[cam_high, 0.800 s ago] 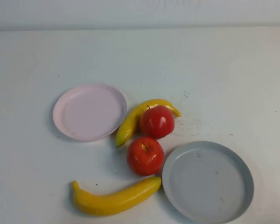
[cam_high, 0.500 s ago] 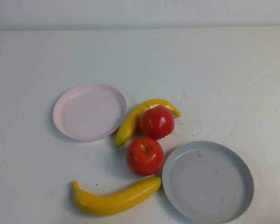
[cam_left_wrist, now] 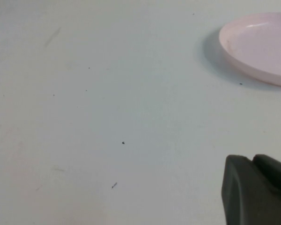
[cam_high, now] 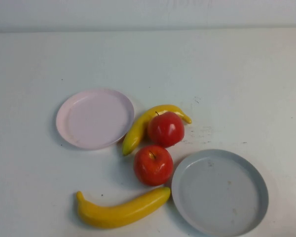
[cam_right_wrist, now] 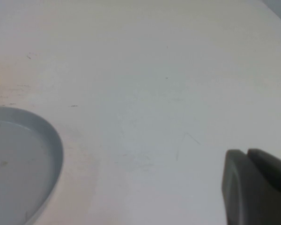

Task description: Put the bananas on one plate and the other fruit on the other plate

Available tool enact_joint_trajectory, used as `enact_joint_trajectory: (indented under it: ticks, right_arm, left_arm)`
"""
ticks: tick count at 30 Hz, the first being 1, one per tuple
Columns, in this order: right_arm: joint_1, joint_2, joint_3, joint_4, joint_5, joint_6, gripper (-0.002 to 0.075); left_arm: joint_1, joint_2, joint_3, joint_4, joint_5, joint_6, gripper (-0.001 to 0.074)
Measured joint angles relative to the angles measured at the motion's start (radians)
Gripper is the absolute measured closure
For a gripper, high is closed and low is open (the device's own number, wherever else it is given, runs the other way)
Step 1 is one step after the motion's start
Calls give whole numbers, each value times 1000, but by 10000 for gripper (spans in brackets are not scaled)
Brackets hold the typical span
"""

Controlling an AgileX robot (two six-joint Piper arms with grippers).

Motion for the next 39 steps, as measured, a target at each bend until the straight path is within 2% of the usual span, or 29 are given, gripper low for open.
enact_joint_trajectory:
  ticks: [12, 22, 29, 34, 39]
  right_arm:
    - [0, 0, 0, 0, 0, 0, 741]
    - [0, 0, 0, 0, 0, 0, 742]
    - [0, 0, 0, 0, 0, 0, 741]
    - [0, 0, 0, 0, 0, 0, 741]
    - [0, 0, 0, 0, 0, 0, 741]
  left_arm:
    - [0, 0, 0, -21, -16, 0, 731]
    - [0, 0, 0, -407, -220, -39, 731]
    - [0, 0, 0, -494, -298, -51, 731]
    - [0, 23, -58, -550, -220, -59, 734]
    - [0, 217, -237, -553, -25, -33, 735]
